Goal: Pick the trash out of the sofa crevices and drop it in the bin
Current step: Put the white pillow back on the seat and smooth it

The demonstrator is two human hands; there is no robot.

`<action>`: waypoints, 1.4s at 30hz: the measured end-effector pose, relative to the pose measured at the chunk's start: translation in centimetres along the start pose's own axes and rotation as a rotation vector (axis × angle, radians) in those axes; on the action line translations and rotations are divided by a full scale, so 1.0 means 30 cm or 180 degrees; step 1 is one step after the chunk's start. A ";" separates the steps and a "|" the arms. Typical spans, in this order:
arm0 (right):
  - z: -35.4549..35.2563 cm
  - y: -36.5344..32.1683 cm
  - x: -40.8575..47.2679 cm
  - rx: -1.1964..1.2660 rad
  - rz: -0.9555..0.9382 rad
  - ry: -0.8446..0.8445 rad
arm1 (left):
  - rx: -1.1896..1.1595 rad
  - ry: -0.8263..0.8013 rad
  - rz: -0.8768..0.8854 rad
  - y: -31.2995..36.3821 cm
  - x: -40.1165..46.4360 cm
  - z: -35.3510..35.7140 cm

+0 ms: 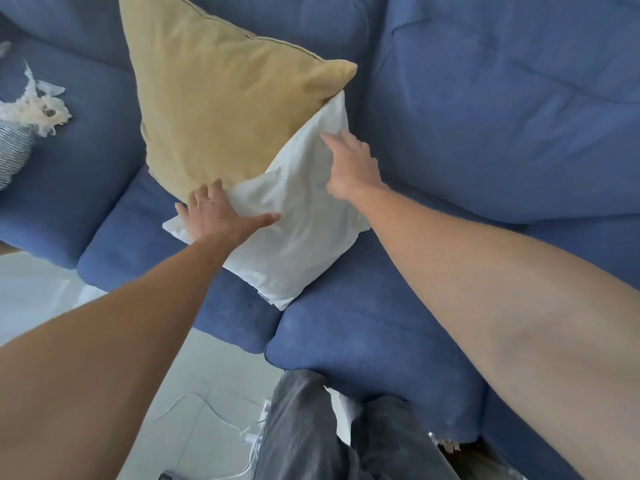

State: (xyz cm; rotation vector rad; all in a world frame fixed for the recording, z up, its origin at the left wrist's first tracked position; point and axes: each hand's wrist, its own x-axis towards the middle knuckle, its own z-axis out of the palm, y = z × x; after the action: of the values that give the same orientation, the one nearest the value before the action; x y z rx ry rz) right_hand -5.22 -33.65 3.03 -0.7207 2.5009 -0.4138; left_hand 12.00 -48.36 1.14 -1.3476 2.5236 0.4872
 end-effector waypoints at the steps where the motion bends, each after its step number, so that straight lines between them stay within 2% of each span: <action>1: 0.002 -0.008 0.026 -0.0244 -0.0138 0.0027 | 0.0036 -0.0045 -0.0030 -0.009 0.015 0.005; 5: 0.011 -0.036 0.097 -0.0929 -0.0440 0.0093 | 0.0424 -0.0543 -0.0064 -0.035 0.056 0.010; 9: 0.019 -0.038 0.110 -0.1083 -0.0592 0.0211 | 0.0361 -0.0857 0.0048 -0.044 0.060 0.021; 11: 0.025 -0.013 0.093 -0.1027 -0.0474 0.0201 | 0.0385 -0.0902 0.0063 -0.026 0.052 0.021; 14: 0.020 0.058 0.037 -0.0816 -0.0257 0.0270 | 0.0469 -0.0868 0.0253 0.021 0.031 0.016; 19: -0.029 0.239 -0.106 -0.0590 0.0158 0.0539 | 0.0702 -0.0748 0.0890 0.173 -0.012 0.017; 23: -0.100 0.411 -0.253 -0.0353 0.0503 0.0773 | 0.1157 -0.0365 0.1382 0.353 -0.086 -0.001; 28: -0.210 0.573 -0.454 -0.0056 0.0818 0.1488 | 0.1205 0.0045 0.2161 0.581 -0.187 -0.035; 33: -0.304 0.741 -0.548 -0.0045 0.1189 0.2034 | 0.1065 0.0036 0.2702 0.824 -0.239 -0.016; 42: -0.380 0.979 -0.470 0.0178 0.1727 0.1727 | 0.1165 -0.0043 0.2956 1.114 -0.158 0.110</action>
State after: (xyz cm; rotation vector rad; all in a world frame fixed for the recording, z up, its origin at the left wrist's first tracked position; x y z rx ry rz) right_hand -13.08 -0.16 5.74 0.1376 3.0208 -0.5213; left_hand -13.16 -26.10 5.75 0.0052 2.9028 0.1493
